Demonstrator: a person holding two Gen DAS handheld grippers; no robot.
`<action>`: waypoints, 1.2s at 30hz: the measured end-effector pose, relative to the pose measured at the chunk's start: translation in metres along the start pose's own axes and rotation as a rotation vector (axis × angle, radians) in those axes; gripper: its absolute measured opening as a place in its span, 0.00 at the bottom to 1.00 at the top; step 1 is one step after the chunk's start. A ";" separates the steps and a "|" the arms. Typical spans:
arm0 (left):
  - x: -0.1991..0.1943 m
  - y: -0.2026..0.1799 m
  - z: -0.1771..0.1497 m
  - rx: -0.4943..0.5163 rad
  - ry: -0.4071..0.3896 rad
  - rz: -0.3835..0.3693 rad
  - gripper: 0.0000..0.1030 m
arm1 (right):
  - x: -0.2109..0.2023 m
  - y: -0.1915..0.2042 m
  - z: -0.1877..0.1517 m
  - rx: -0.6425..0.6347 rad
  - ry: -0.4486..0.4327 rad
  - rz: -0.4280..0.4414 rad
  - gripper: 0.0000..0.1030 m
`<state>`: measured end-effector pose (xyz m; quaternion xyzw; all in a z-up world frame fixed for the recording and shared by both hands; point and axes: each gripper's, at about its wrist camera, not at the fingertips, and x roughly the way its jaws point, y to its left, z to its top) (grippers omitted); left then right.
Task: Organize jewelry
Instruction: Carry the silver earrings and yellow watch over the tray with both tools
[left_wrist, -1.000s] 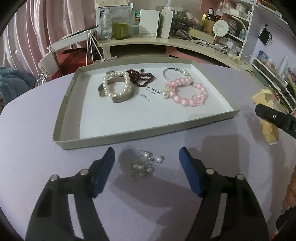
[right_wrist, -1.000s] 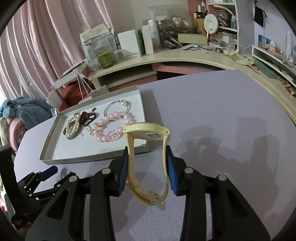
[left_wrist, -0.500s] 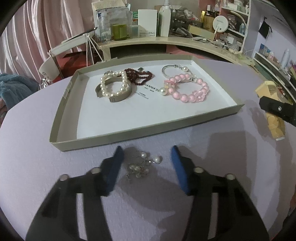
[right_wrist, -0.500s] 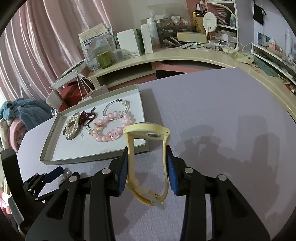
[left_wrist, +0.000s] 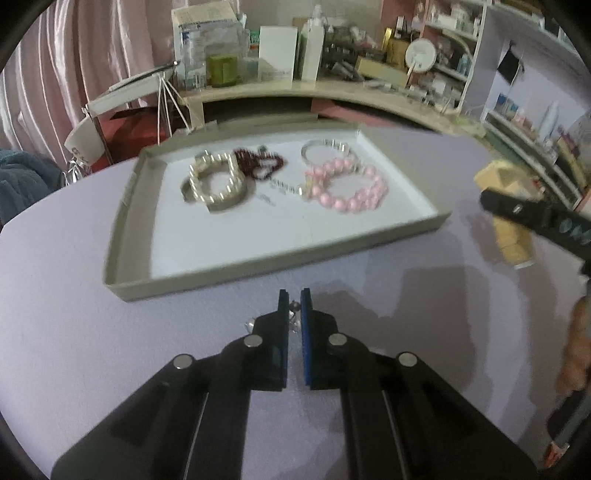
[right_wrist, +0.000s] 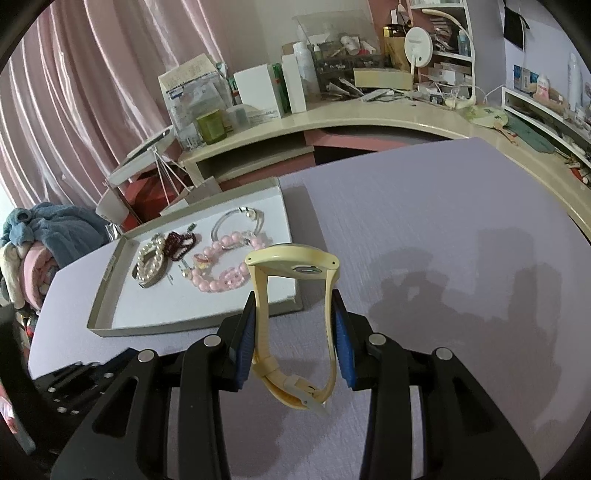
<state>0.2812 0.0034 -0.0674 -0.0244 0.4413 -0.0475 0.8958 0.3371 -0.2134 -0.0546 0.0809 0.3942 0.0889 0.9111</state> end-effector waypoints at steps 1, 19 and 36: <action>-0.009 0.003 0.004 -0.006 -0.014 -0.013 0.06 | -0.001 0.001 0.002 0.000 -0.007 0.005 0.38; -0.106 0.046 0.107 -0.085 -0.188 -0.058 0.06 | -0.030 0.030 0.049 -0.064 -0.142 0.099 0.38; -0.099 0.059 0.144 -0.076 -0.208 -0.014 0.06 | -0.019 0.062 0.067 -0.125 -0.135 0.148 0.38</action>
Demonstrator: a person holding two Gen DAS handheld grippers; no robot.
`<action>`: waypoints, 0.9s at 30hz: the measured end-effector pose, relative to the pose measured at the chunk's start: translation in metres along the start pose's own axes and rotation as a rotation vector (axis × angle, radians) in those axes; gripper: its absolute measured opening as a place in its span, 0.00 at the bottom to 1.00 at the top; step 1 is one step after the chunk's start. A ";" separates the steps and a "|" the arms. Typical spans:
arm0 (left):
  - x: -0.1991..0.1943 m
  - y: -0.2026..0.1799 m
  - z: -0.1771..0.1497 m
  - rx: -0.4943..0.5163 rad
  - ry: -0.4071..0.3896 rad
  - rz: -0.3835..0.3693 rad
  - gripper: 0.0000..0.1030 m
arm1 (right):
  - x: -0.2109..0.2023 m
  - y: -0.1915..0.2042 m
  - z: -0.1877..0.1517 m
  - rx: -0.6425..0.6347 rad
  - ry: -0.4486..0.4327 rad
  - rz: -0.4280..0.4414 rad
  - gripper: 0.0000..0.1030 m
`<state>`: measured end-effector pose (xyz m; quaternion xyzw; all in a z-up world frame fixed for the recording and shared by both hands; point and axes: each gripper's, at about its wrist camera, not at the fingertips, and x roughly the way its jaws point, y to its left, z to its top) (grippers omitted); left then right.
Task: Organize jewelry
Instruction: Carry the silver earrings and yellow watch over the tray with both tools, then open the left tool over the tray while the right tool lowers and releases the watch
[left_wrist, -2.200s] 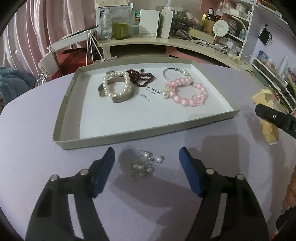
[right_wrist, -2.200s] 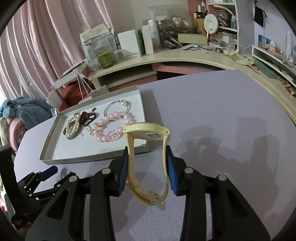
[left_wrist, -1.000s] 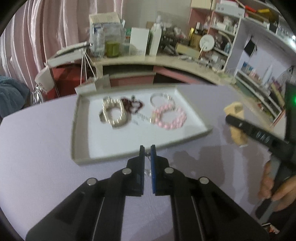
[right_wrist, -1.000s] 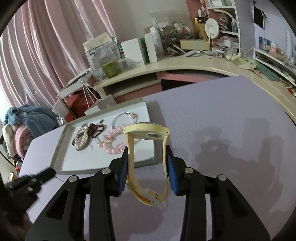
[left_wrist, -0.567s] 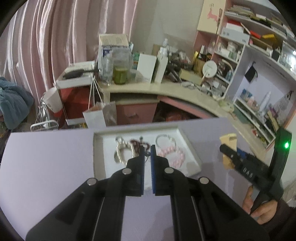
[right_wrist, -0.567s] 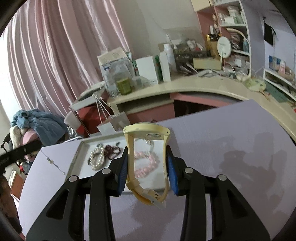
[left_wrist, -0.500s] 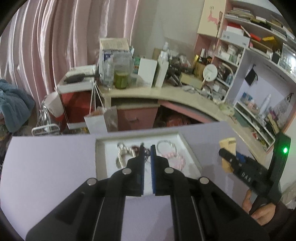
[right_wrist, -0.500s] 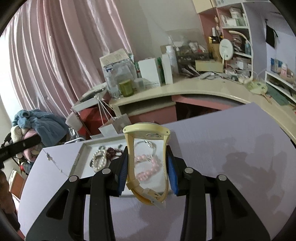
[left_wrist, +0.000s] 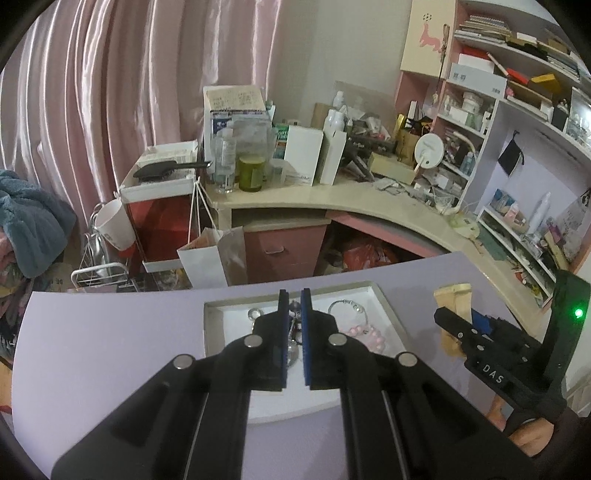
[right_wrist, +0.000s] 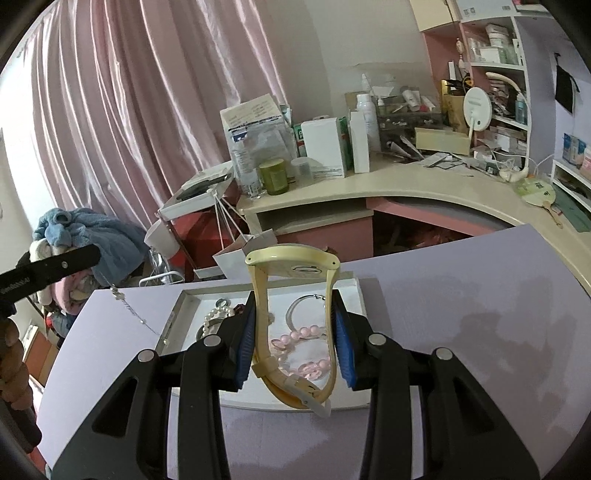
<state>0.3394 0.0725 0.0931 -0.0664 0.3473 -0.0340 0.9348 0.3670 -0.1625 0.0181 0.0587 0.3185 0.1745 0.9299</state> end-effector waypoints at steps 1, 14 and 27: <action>0.002 0.001 -0.001 -0.003 0.004 0.001 0.06 | 0.002 0.001 0.000 -0.002 0.005 0.002 0.38; 0.036 0.004 -0.016 -0.005 0.072 0.007 0.06 | 0.015 0.002 -0.004 -0.005 0.045 -0.006 0.38; 0.046 0.017 -0.029 -0.050 0.102 0.061 0.43 | 0.017 0.001 -0.004 -0.004 0.056 -0.009 0.38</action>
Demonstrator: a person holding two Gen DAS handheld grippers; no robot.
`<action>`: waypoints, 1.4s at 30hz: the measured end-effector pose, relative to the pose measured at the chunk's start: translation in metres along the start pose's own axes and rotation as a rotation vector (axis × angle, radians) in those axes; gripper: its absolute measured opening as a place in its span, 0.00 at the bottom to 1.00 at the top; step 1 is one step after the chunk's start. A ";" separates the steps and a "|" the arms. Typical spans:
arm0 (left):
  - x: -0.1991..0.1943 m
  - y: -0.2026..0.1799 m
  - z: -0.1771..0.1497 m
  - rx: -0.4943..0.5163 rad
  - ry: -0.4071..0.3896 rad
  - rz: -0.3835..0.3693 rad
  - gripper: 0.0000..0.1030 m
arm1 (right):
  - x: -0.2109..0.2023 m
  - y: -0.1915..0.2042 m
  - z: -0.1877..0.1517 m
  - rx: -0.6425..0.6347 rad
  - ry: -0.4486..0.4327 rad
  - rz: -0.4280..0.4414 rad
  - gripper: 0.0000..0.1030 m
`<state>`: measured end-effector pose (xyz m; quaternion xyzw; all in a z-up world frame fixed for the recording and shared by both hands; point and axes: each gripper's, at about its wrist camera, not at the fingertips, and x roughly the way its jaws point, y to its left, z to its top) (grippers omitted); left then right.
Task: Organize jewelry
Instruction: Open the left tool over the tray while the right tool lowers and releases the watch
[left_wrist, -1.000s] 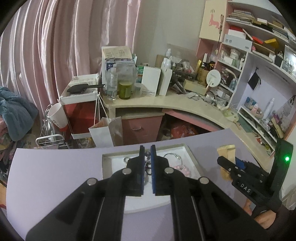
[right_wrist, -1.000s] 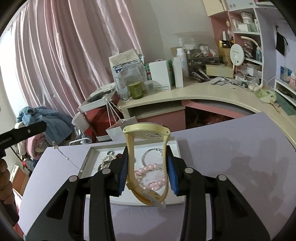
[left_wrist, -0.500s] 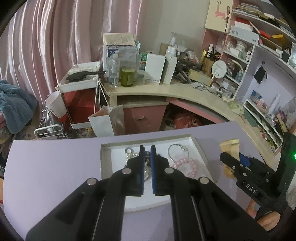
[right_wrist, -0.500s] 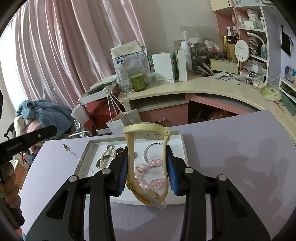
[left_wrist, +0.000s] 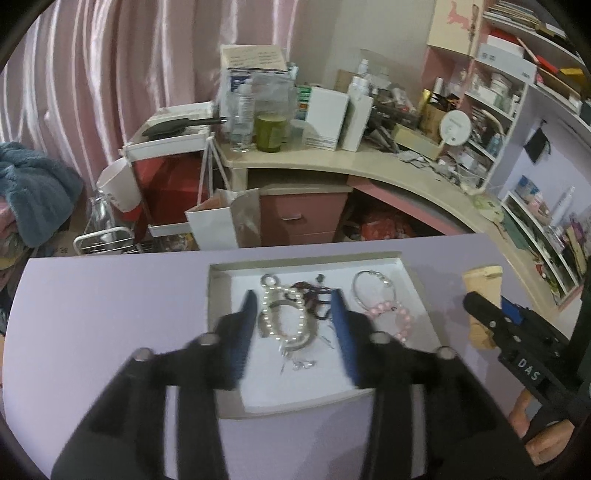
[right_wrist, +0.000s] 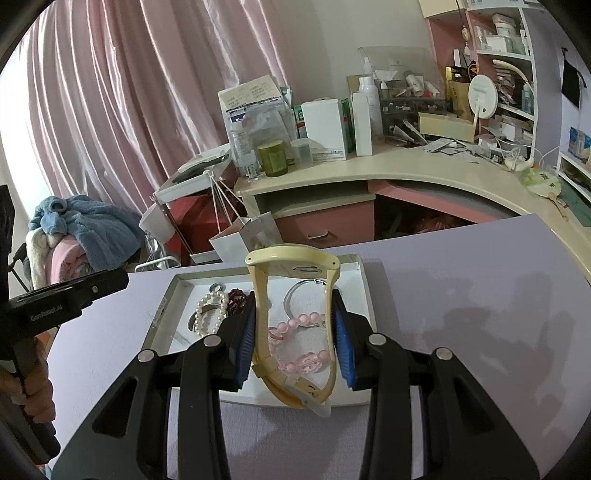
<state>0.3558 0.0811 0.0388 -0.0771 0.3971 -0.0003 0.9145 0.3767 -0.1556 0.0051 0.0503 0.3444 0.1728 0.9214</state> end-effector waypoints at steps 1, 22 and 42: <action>0.000 0.001 -0.001 -0.002 0.002 -0.001 0.43 | 0.001 0.000 0.000 -0.001 0.001 0.000 0.38; -0.007 0.033 -0.011 -0.072 -0.037 0.059 0.63 | 0.048 0.012 -0.005 -0.016 0.095 0.011 0.38; -0.008 0.066 -0.023 -0.136 -0.055 0.099 0.67 | 0.086 0.024 -0.013 -0.044 0.159 -0.009 0.38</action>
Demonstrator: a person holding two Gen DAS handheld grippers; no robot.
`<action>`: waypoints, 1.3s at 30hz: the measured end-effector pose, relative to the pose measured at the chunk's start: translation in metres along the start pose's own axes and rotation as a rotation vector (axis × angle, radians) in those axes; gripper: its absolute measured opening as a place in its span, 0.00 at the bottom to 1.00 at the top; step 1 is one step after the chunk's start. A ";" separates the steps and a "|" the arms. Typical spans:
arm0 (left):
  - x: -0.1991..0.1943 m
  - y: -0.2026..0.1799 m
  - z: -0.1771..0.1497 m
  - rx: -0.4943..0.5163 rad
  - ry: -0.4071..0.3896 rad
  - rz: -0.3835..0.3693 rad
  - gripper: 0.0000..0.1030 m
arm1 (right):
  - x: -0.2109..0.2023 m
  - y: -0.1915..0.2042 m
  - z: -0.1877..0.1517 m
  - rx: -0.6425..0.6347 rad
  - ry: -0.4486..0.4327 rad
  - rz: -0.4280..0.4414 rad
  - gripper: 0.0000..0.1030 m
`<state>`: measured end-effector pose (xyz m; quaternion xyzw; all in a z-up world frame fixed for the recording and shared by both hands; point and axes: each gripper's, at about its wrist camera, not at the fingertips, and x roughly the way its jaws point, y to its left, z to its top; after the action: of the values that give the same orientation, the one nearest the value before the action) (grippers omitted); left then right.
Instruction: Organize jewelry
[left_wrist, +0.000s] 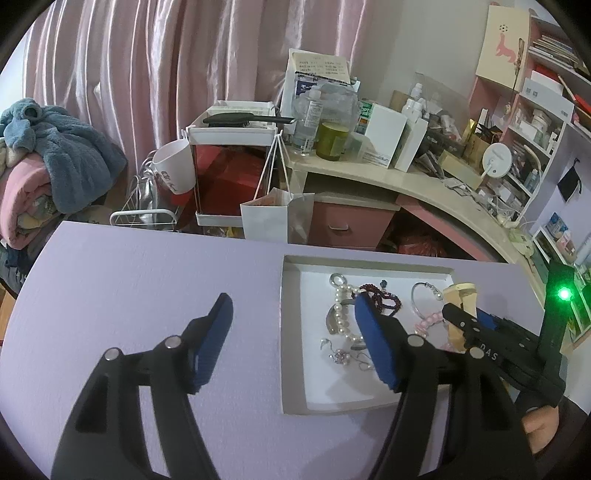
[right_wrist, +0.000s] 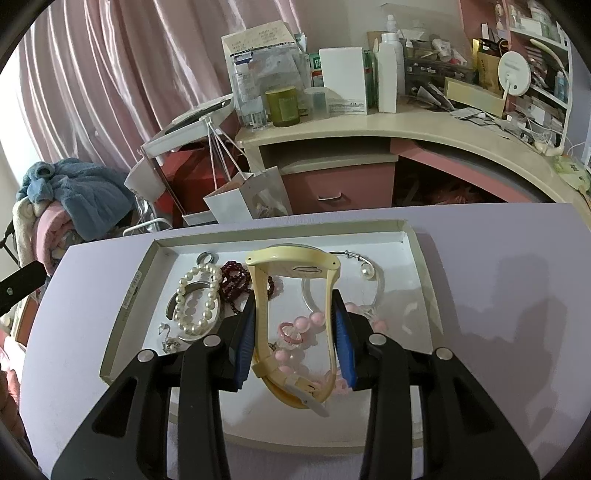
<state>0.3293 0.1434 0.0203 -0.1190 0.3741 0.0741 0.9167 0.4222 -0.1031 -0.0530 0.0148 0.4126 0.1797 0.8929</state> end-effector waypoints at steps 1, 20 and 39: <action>0.000 0.000 0.000 0.000 0.000 -0.001 0.67 | 0.002 0.000 0.000 0.000 0.002 -0.002 0.38; -0.003 -0.006 -0.004 0.004 0.000 -0.010 0.72 | 0.010 -0.003 0.001 0.002 0.001 -0.027 0.60; -0.041 -0.015 -0.031 -0.005 -0.099 -0.037 0.97 | -0.074 -0.017 -0.015 0.052 -0.240 -0.044 0.99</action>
<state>0.2826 0.1187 0.0300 -0.1242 0.3257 0.0639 0.9351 0.3723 -0.1457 -0.0111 0.0503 0.3075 0.1462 0.9389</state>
